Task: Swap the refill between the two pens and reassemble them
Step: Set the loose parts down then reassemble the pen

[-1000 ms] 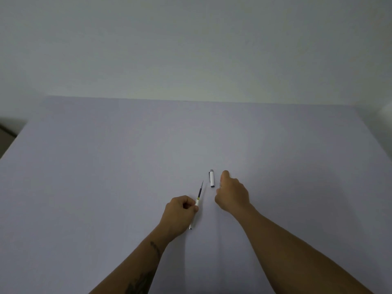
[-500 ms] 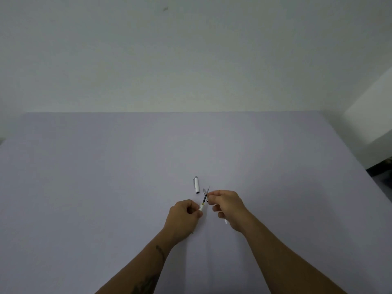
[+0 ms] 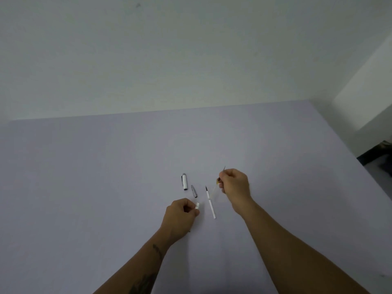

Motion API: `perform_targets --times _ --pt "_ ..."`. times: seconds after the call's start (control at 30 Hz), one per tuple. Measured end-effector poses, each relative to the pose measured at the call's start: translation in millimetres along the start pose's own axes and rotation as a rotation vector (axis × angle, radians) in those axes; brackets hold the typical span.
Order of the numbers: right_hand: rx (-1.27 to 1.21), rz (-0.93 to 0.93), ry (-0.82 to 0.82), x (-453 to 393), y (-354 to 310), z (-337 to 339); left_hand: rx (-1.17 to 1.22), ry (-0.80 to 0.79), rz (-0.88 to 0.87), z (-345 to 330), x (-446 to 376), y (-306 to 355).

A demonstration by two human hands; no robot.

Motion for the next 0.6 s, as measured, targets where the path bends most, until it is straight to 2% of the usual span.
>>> perform_targets --times 0.13,0.23,0.37,0.6 --pt "0.445 0.105 -0.126 -18.5 2.8 -5.5 0.004 0.032 0.028 -2.5 -2.4 -0.4" --pt "0.652 0.131 -0.169 -27.0 16.2 -13.5 0.01 0.052 0.038 -4.2 -5.7 1.2" --pt "0.793 0.137 -0.161 -34.0 21.0 -20.1 -0.004 0.071 0.066 -6.4 -9.5 -0.7" --pt "0.876 0.168 -0.126 -32.2 23.4 -27.4 -0.014 0.079 0.091 -8.3 -11.5 -7.1"
Point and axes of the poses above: each hand's wrist, its own x-axis away from the middle knuckle, its own z-axis out of the back of the hand, y = z × x, the point moved 6 cm from there along -x, towards the middle knuckle, and after that the axes turned 9 degrees about x, right-handed, at the moved point
